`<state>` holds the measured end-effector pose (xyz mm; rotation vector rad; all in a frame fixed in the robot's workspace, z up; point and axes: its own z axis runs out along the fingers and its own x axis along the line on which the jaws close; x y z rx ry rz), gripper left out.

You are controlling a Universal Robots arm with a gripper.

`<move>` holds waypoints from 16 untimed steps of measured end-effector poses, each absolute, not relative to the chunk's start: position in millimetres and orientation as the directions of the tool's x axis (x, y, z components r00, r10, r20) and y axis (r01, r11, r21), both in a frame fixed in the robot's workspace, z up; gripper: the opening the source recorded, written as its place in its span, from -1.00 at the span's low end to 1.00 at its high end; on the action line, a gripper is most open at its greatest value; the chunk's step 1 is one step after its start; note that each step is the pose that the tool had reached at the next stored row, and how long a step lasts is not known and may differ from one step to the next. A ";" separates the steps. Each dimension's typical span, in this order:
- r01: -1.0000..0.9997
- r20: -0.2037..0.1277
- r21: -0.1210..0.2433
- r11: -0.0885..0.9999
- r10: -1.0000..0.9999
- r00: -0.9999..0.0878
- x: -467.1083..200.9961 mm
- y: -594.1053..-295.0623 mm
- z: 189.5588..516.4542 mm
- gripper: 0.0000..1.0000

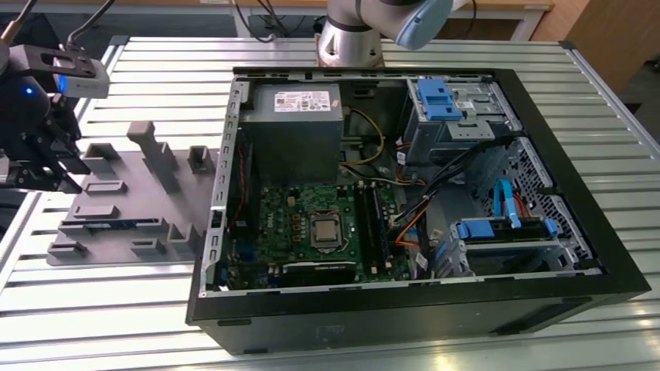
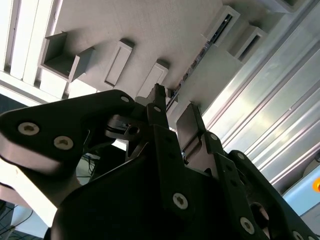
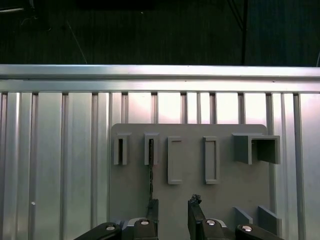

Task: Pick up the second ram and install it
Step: 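Pick up the second ram and move it above second insertion slot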

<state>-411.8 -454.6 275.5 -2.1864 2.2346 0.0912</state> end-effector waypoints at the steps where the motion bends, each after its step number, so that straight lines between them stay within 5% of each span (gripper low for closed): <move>1: -0.999 -0.051 0.032 0.021 -0.998 -0.023 -411.8 -454.8 274.4 -0.26; 16: -0.999 -0.051 0.032 0.021 -0.998 -0.023 -411.8 -460.5 259.6 -0.26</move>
